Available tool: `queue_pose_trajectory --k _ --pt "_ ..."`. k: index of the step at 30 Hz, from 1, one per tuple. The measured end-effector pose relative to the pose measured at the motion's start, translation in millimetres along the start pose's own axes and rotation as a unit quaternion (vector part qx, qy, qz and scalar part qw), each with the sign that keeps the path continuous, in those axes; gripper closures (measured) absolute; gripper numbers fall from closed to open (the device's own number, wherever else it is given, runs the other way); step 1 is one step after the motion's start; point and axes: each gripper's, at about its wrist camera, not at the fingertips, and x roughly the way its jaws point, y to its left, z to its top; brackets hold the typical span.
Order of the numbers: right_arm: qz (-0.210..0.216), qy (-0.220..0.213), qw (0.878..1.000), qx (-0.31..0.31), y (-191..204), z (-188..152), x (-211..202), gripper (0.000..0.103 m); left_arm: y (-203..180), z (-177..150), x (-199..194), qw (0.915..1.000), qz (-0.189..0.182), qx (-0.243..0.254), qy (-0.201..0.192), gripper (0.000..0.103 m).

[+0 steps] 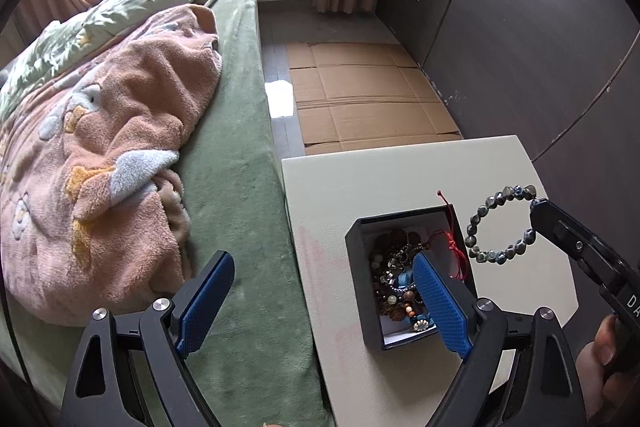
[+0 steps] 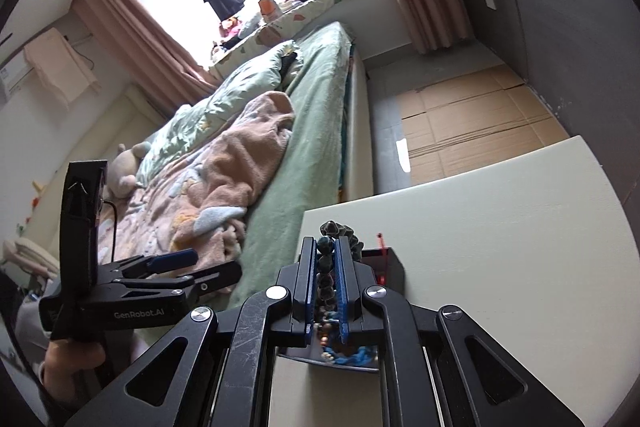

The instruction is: Organize jewelry

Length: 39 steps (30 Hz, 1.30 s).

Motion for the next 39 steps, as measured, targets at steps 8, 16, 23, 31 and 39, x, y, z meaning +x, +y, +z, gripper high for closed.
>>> queue_pose_trajectory --k 8,16,23,31,39 --pt "0.015 0.024 1.0 -0.012 26 -13 30 0.093 24 -10 -8 0.9998 0.001 -0.017 -0.01 0.012" --pt "0.032 0.069 0.997 0.031 17 -22 67 0.092 43 -19 -8 0.9992 0.002 -0.039 -0.008 0.012" --pt "0.033 0.094 0.993 0.059 4 -32 70 0.036 46 -26 -8 0.9986 -0.009 -0.052 -0.007 0.012" --pt "-0.008 0.047 0.999 0.019 3 -26 10 0.011 27 -41 -28 0.9959 -0.051 -0.064 -0.04 0.008" --pt "-0.029 0.002 0.999 0.038 -20 -33 -62 0.0 -7 -61 -60 0.9941 -0.069 -0.038 -0.074 0.001"
